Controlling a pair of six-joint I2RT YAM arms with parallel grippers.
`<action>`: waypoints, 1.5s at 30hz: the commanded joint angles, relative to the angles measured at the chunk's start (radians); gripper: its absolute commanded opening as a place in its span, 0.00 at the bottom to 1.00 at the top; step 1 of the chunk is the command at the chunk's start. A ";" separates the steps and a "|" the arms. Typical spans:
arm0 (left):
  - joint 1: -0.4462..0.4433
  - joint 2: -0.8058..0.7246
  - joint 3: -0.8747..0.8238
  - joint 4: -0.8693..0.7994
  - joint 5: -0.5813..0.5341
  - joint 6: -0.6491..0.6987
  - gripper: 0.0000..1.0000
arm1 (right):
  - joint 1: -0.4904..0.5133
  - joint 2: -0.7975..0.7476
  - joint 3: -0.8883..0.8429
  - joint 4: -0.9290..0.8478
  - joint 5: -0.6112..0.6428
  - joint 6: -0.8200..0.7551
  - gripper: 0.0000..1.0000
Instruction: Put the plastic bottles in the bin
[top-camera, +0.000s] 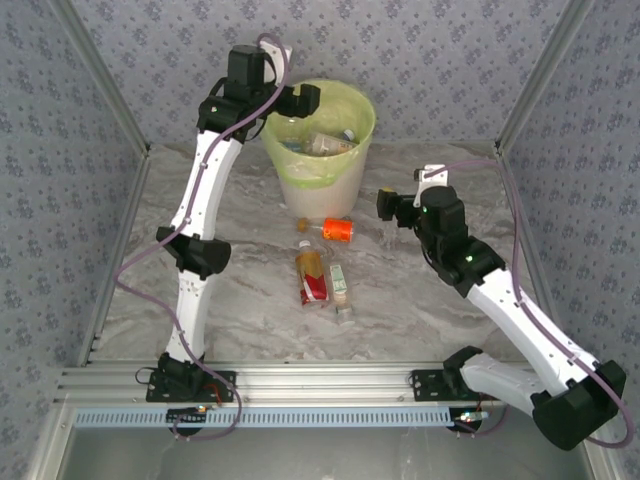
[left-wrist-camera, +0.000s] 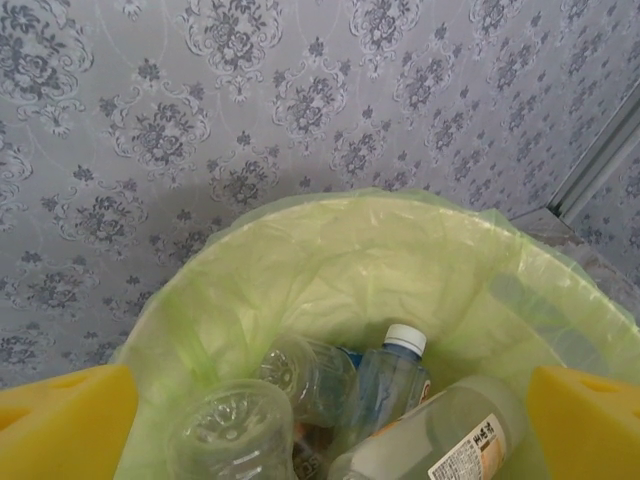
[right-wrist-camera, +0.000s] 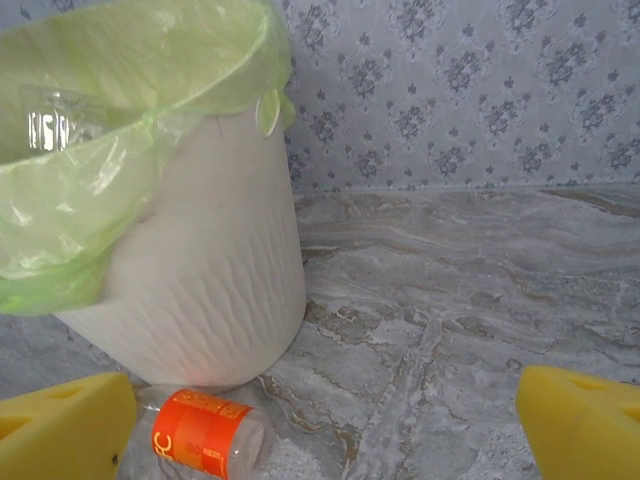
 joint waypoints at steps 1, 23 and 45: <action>0.012 -0.065 0.030 -0.047 -0.005 0.037 0.99 | -0.012 0.042 -0.010 -0.016 -0.056 -0.060 1.00; 0.049 -0.493 -0.652 0.227 0.048 0.028 1.00 | -0.104 0.499 -0.016 0.130 -0.461 -0.201 1.00; 0.077 -1.020 -1.521 0.685 -0.124 -0.185 0.99 | -0.118 0.875 0.192 0.207 -0.733 -0.342 0.98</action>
